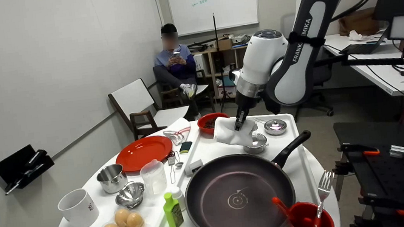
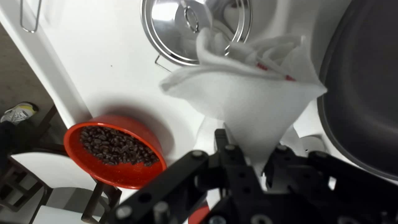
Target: Wipe the pan with the white towel
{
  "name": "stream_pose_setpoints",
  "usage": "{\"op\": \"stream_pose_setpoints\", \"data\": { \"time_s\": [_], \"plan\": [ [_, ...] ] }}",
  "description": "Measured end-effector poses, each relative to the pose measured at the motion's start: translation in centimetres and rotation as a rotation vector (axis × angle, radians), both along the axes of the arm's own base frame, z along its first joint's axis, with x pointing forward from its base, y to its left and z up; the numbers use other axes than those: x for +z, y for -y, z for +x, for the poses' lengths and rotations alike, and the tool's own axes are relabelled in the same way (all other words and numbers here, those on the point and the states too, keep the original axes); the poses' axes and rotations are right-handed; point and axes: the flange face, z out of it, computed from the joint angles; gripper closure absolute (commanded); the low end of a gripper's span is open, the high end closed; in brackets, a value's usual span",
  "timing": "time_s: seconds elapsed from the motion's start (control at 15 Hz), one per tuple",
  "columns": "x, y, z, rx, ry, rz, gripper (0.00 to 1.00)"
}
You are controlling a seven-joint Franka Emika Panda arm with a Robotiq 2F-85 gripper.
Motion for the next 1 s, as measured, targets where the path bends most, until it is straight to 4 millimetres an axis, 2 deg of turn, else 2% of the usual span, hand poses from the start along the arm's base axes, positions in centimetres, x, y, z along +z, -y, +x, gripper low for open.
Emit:
{"op": "stream_pose_setpoints", "data": {
  "time_s": [0.2, 0.53, 0.8, 1.0],
  "plan": [
    [-0.3, -0.4, -1.1, 0.0, -0.017, 0.007, 0.92],
    [-0.1, -0.2, -1.3, -0.001, -0.017, -0.008, 0.92],
    [0.4, -0.5, -0.7, 0.007, -0.002, -0.015, 0.92],
    [0.9, -1.7, 0.3, 0.031, 0.023, -0.01, 0.92]
  ]
}}
